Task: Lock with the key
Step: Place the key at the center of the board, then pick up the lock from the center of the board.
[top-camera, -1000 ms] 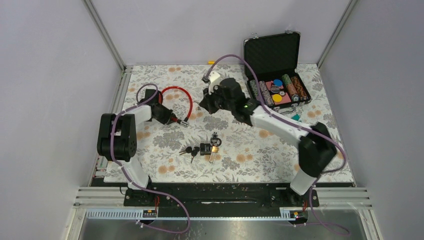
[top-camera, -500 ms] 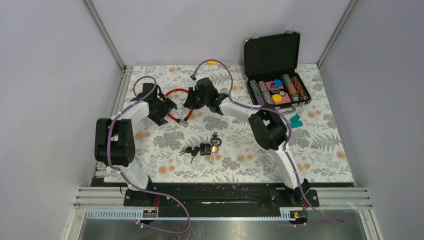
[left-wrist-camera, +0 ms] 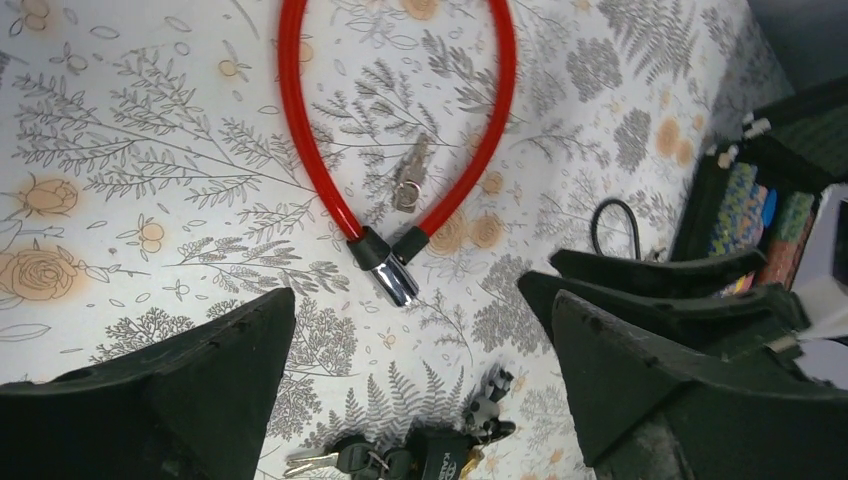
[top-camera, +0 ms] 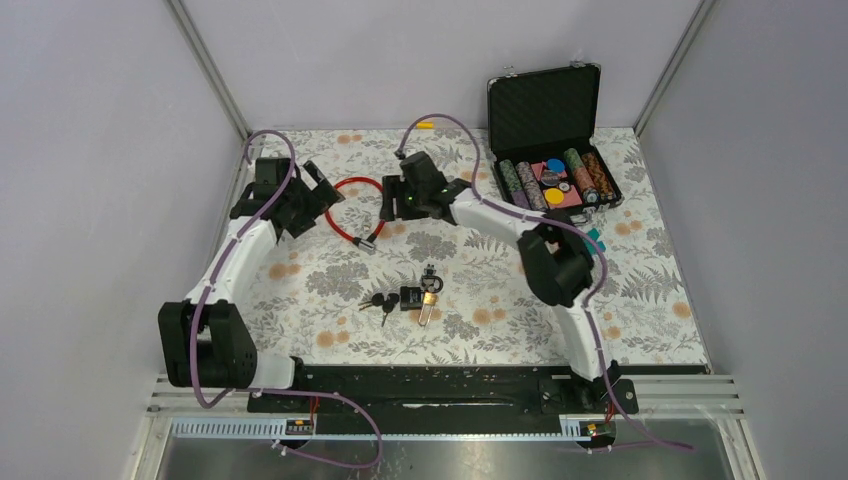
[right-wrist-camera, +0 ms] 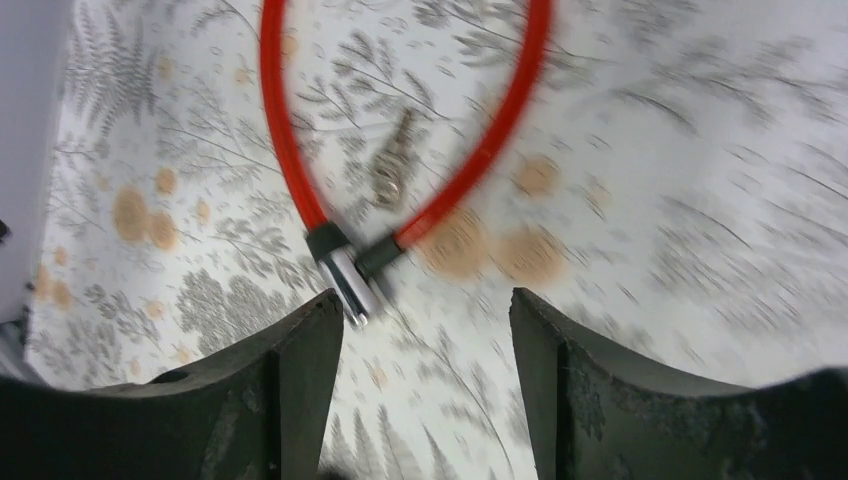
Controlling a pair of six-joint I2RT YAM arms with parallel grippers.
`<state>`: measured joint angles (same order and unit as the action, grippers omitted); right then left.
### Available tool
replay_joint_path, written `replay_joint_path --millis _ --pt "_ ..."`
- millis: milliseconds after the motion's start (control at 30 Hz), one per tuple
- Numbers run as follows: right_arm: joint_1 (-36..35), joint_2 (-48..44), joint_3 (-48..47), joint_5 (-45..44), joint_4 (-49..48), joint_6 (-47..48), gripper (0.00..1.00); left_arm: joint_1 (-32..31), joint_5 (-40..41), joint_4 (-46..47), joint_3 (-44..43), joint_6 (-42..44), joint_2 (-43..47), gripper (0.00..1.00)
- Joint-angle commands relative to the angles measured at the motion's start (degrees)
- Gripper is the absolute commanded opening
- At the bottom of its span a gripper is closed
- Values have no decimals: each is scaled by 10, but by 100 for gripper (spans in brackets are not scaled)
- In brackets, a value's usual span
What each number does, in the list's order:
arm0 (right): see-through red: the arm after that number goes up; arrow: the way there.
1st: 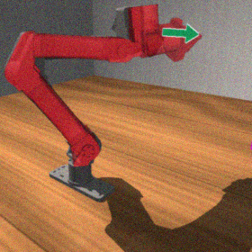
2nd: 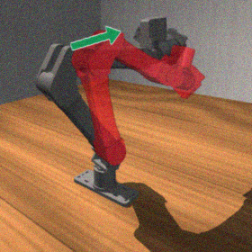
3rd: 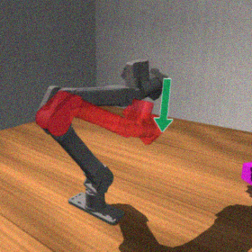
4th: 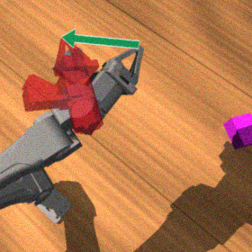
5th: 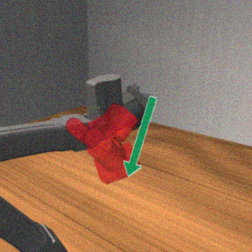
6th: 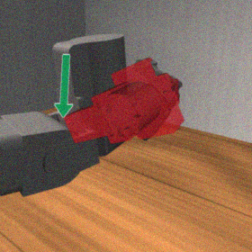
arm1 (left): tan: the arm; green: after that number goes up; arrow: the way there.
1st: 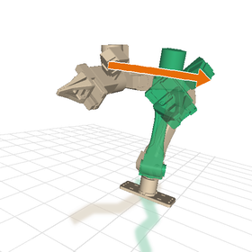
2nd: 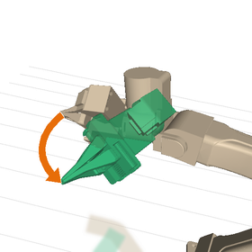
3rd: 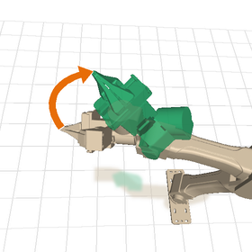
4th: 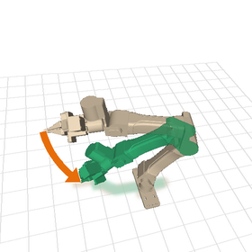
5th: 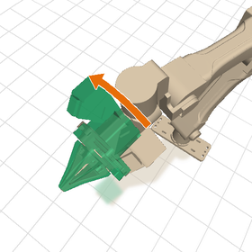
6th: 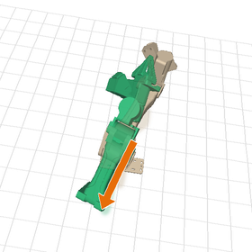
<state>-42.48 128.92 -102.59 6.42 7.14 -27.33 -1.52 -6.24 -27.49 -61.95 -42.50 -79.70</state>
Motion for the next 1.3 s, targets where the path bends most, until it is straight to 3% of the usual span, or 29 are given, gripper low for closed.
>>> replay_joint_path --millis 0,167,267,367,700,900,1033,1133,1267 --pt "11 -147 68 -92 108 41 68 2 -57 22 -3 71 48 99" --pt "10 -259 259 -36 95 42 61 -3 -114 72 53 68 83 99" --pt "10 -314 356 61 28 101 63 -7 -144 89 69 65 85 99" --pt "10 -326 403 100 4 138 65 -10 -167 95 75 67 77 99" --pt "10 -244 389 124 -13 197 63 -10 -196 101 72 73 68 99" --pt "10 -226 377 144 -12 208 49 -10 -206 100 69 73 66 99" --pt "10 -248 366 52 29 166 58 -10 -205 98 70 73 65 99" --pt "9 -268 356 -15 97 79 65 -10 -194 94 69 72 67 99" --pt "-22 -290 372 -46 122 0 69 -10 -180 91 70 69 71 99"
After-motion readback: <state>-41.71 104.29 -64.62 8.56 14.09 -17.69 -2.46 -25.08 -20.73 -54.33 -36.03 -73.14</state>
